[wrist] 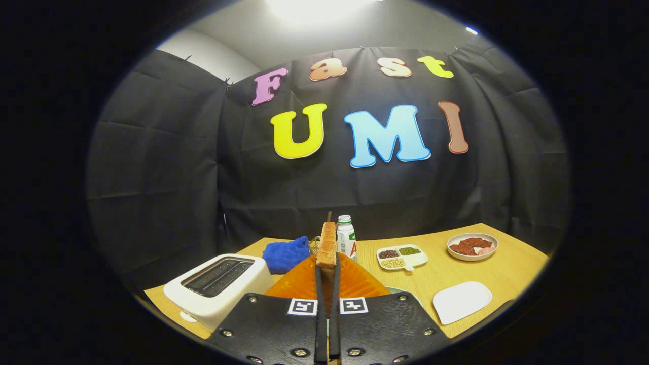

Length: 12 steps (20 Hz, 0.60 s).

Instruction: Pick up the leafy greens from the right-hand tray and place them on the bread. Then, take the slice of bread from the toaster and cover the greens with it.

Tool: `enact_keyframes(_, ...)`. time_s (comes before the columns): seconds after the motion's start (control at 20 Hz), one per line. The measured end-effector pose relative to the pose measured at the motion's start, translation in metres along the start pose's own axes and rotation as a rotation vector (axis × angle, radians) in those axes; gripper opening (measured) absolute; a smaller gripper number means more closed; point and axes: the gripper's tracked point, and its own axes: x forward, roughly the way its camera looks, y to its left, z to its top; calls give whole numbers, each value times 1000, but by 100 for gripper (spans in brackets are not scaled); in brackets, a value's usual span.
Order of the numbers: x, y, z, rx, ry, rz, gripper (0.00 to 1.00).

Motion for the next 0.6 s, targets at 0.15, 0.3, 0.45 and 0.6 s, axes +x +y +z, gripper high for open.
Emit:
enact_keyframes(0.15,0,-11,-9,-12,20,3,2)
enact_keyframes(0.3,-1,-19,-20,-26,25,18,2)
enact_keyframes(0.45,-1,-23,-28,-5,44,38,2)
enact_keyframes(0.6,3,-29,-32,-12,43,26,2)
